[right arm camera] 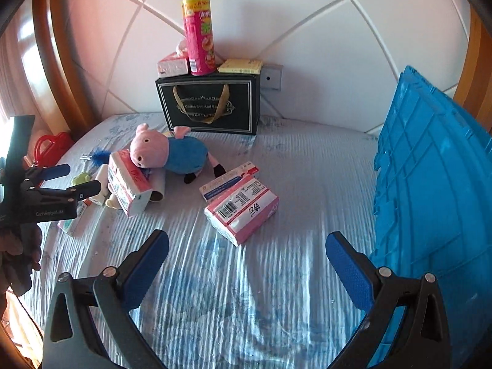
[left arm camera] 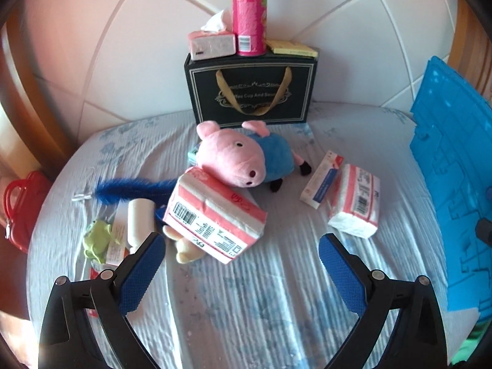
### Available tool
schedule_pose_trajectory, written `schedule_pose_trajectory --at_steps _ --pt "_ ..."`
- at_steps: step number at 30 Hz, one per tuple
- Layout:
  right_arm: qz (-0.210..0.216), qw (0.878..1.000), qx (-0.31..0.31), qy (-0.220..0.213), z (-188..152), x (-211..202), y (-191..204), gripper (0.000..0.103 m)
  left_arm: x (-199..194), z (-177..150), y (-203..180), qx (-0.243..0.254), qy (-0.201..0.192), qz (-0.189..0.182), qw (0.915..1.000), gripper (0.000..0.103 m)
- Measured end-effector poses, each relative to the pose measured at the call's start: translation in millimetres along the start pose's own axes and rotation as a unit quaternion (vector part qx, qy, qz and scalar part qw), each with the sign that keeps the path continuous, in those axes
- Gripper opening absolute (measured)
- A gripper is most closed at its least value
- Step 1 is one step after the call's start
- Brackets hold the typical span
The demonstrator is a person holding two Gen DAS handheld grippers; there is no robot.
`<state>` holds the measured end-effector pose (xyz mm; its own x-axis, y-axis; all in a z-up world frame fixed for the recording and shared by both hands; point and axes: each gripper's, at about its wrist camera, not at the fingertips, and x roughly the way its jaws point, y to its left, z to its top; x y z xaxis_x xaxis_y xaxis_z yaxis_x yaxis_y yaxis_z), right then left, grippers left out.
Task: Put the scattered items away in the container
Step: 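Move both tools back toward the pink tissue packs on the bed, then grasp a pink tissue pack with the right tool while the left tool grasps another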
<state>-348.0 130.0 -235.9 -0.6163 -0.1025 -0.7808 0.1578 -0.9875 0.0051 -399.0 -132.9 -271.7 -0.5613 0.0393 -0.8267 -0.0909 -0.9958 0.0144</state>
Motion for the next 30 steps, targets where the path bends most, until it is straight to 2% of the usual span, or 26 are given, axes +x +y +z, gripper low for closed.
schedule_pose_trajectory --at_steps 3,9,13,16,19,23,28,30 --pt "-0.009 1.0 0.021 0.016 -1 33 1 0.103 31 2 8 -0.023 0.015 0.003 0.9996 0.101" --pt "-0.028 0.998 0.036 0.037 0 80 2 0.103 83 6 19 -0.07 0.031 0.036 0.9964 0.101" --pt "-0.04 0.998 0.03 0.042 -1 100 3 0.103 110 8 22 -0.108 0.047 0.062 0.9911 0.102" --pt "-0.043 0.997 0.035 0.053 -3 117 2 0.103 124 9 27 -0.141 0.044 0.063 0.987 0.103" --pt "-0.04 0.996 0.049 0.068 -5 138 -1 0.103 137 13 26 -0.147 0.048 0.069 0.9856 0.103" --pt "-0.034 0.993 0.082 0.078 -4 159 -5 0.103 149 16 35 -0.158 0.05 0.056 0.9846 0.103" --pt "-0.014 0.983 0.16 0.093 0 183 -12 0.103 150 14 38 -0.129 0.05 0.043 0.9894 0.103" --pt "-0.008 0.978 0.184 0.1 3 191 -11 0.103 146 10 40 -0.117 0.043 0.037 0.9915 0.098"
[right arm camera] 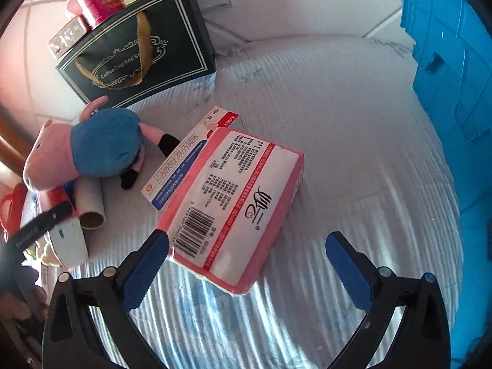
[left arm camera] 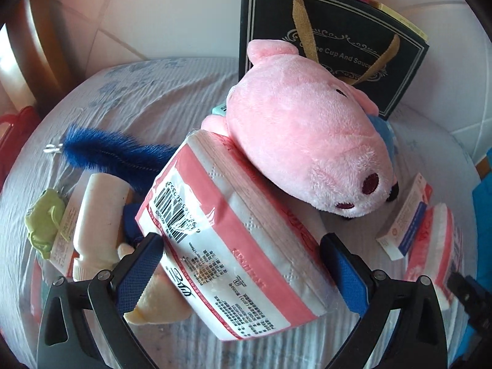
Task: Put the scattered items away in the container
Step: 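Grasp a pink tissue pack with the right tool while the left tool grasps another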
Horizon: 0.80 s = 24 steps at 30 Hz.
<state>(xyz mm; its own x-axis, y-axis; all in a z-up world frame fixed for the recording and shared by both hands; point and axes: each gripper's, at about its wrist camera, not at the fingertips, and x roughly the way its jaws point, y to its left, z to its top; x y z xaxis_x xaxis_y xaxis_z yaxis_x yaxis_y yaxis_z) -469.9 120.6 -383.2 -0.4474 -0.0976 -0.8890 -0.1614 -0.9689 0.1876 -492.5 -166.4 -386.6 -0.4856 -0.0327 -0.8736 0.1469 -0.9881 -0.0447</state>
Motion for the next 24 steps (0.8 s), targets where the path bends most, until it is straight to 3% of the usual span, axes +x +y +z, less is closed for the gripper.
schedule_pose_trajectory --at_steps 6,12,15,17,18,19,20,24 --pt "-0.017 1.0 0.001 0.007 8 19 18 0.103 -18 -16 5 0.02 -0.032 -0.013 0.9992 0.076" --pt "-0.035 0.999 -0.014 0.021 15 34 33 0.103 -28 -23 12 0.026 -0.032 -0.022 0.9989 0.066" --pt "-0.045 0.998 -0.02 0.043 11 48 31 0.103 -28 -25 13 0.037 -0.026 -0.02 0.9988 0.067" --pt "-0.046 0.997 -0.027 0.052 6 50 30 0.103 -25 -23 15 0.035 -0.02 -0.021 0.999 0.073" --pt "-0.046 0.997 -0.032 0.052 2 48 30 0.1 -20 -23 16 0.033 -0.006 -0.019 0.9993 0.083" --pt "-0.045 0.997 -0.037 0.048 -1 45 29 0.09 -13 -24 18 0.031 0.01 -0.013 0.9994 0.091" --pt "-0.049 0.997 -0.044 0.044 -3 41 29 0.089 -6 -26 20 0.027 0.021 -0.01 0.9994 0.095" --pt "-0.046 0.996 -0.059 0.042 -16 30 23 0.083 1 -28 22 0.019 0.018 -0.007 0.9996 0.094"
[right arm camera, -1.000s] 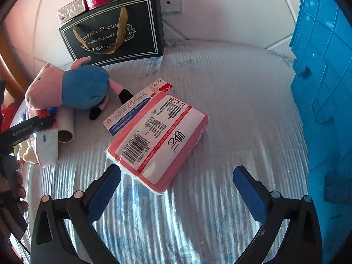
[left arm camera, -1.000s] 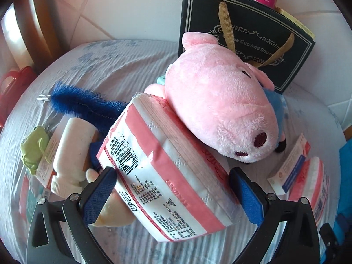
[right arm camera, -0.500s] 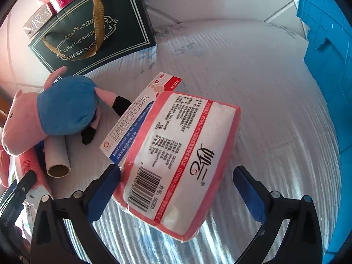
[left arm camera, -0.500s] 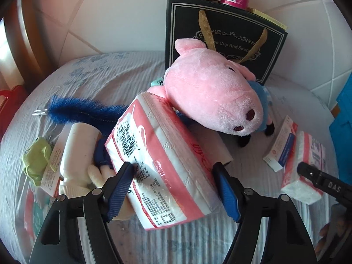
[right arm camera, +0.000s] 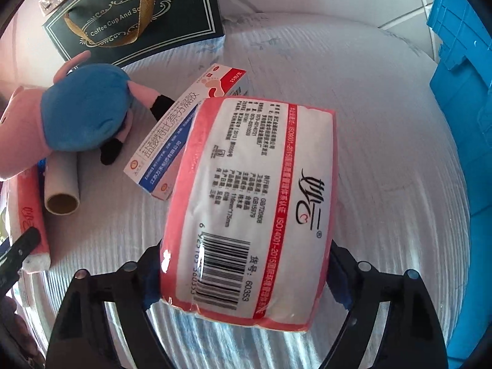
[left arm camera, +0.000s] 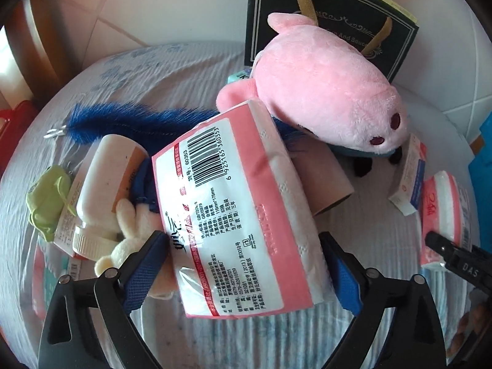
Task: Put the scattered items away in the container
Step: 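Grasp a pink tissue pack with the right tool while the left tool grasps another, then carry both tissue packs over the blue crate and open both tools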
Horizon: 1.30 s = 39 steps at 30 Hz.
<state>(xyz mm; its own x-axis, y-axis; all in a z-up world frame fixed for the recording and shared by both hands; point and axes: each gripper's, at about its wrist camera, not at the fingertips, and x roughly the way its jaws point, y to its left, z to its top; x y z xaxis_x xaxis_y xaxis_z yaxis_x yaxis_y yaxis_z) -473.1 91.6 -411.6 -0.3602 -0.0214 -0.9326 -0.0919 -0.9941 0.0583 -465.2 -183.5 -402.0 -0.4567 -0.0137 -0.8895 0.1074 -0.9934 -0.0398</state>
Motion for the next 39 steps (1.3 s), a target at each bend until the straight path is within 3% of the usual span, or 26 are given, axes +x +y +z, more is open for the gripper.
schedule_pose_trajectory --at_steps 7,20,39 --pt "0.001 1.0 -0.02 -0.006 -21 -14 -12 0.081 -11 -5 2 -0.018 -0.013 -0.011 0.9997 0.08" --pt "0.022 0.998 -0.05 -0.041 -37 -81 -12 0.081 -65 -27 6 -0.017 -0.032 -0.005 0.9993 0.079" --pt "0.045 0.988 -0.088 -0.12 -72 -231 -23 0.081 -227 -40 -7 0.04 -0.101 0.026 0.9937 0.079"
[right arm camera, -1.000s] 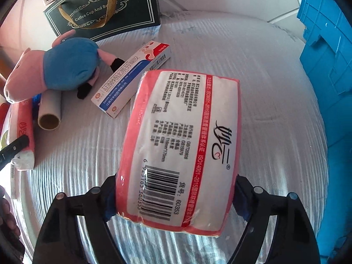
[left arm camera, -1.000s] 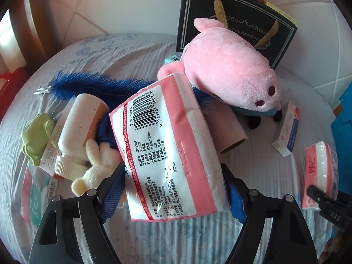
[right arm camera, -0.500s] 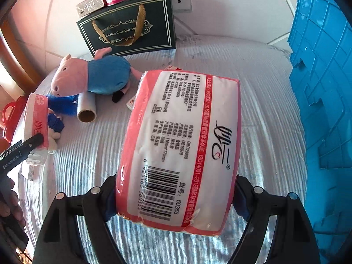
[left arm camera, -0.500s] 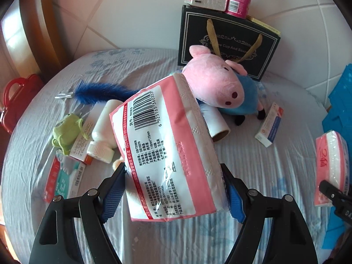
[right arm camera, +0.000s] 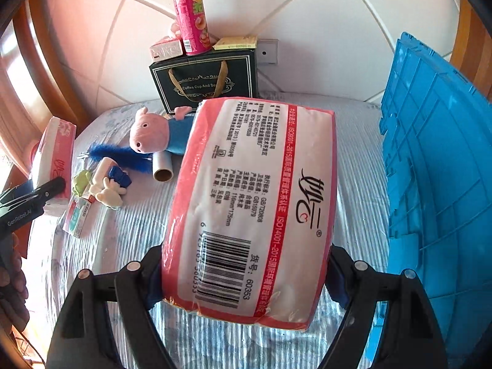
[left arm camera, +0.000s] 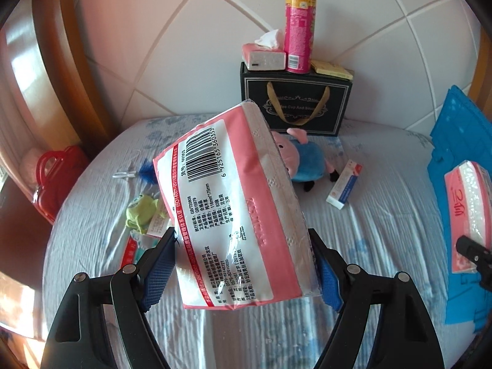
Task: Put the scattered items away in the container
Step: 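Carry both tissue packs over the blue crate and open both tools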
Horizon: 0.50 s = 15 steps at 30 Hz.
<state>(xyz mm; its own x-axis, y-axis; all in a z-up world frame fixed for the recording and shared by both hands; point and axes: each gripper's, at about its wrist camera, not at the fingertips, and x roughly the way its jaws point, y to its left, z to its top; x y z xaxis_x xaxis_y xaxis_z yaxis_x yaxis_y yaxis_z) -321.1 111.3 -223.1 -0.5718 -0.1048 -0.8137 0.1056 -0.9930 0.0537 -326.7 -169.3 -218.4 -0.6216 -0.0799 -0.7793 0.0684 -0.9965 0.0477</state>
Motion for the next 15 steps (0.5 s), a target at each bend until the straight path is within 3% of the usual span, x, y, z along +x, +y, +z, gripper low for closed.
schedule_pose_trajectory --at_steps 15 --pt "0.048 0.996 -0.03 -0.065 7 -100 -23 0.081 -100 17 -35 0.019 -0.056 -0.001 0.9983 0.08"
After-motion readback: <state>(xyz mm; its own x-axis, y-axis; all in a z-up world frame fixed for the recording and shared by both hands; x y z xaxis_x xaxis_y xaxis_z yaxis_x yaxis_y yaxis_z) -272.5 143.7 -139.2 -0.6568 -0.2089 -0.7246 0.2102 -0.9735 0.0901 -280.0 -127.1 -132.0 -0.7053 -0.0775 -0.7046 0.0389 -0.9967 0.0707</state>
